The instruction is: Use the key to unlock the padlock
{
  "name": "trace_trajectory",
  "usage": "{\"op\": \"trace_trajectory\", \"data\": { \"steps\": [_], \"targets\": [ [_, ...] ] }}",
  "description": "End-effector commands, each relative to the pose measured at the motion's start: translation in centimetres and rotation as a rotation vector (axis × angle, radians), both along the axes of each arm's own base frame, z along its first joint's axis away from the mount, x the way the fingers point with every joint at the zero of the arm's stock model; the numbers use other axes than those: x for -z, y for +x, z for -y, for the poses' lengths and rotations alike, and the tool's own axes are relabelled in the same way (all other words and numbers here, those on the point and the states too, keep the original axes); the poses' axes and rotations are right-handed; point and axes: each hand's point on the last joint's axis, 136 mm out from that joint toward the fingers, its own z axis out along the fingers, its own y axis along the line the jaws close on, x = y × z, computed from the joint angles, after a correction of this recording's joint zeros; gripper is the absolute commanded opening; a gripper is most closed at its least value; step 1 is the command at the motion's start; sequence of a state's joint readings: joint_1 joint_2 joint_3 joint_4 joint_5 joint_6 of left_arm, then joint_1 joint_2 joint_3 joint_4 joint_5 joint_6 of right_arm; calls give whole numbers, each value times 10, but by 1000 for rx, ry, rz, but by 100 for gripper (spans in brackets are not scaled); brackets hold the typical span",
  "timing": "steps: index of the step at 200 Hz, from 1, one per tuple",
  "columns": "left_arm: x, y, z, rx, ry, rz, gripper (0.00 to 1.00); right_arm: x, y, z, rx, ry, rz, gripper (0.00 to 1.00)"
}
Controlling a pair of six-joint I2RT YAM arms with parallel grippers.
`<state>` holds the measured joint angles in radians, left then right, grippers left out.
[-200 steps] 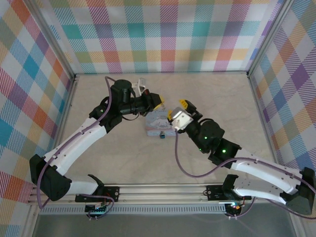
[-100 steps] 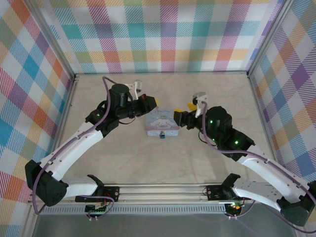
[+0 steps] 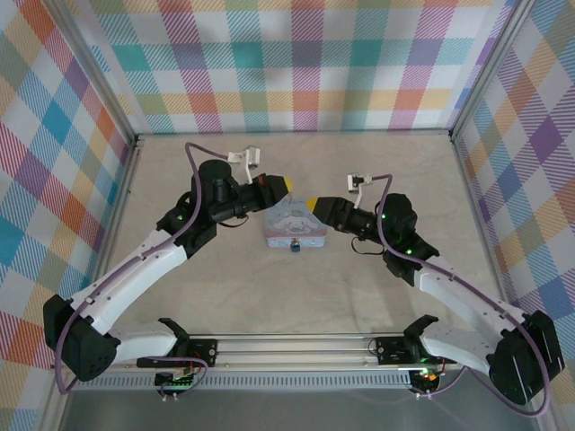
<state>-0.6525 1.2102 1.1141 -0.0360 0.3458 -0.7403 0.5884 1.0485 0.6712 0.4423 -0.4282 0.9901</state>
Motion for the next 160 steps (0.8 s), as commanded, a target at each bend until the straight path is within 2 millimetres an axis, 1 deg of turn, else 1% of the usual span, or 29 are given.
{"op": "trace_trajectory", "data": {
  "steps": [1,20,65,87,100,117,160],
  "targets": [
    [-24,-10,9,30,-68,77,0,-47,-17,0,-80,161,112,59],
    [-26,-14,17,52,-83,84,0,-55,-21,4,-69,179,149,58],
    [-33,-24,33,102,-108,87,0,-60,-21,6,-59,185,164,50],
    [-36,-26,36,109,-121,83,0,-65,-22,6,-58,194,176,45],
    [-36,-27,36,108,-125,86,0,-68,-22,7,-57,198,182,40],
    [-39,-28,37,105,-133,90,0,-71,-23,7,-63,207,183,36],
    [-42,-31,39,109,-155,97,0,-70,-24,6,-72,222,167,26]
  ]
}}
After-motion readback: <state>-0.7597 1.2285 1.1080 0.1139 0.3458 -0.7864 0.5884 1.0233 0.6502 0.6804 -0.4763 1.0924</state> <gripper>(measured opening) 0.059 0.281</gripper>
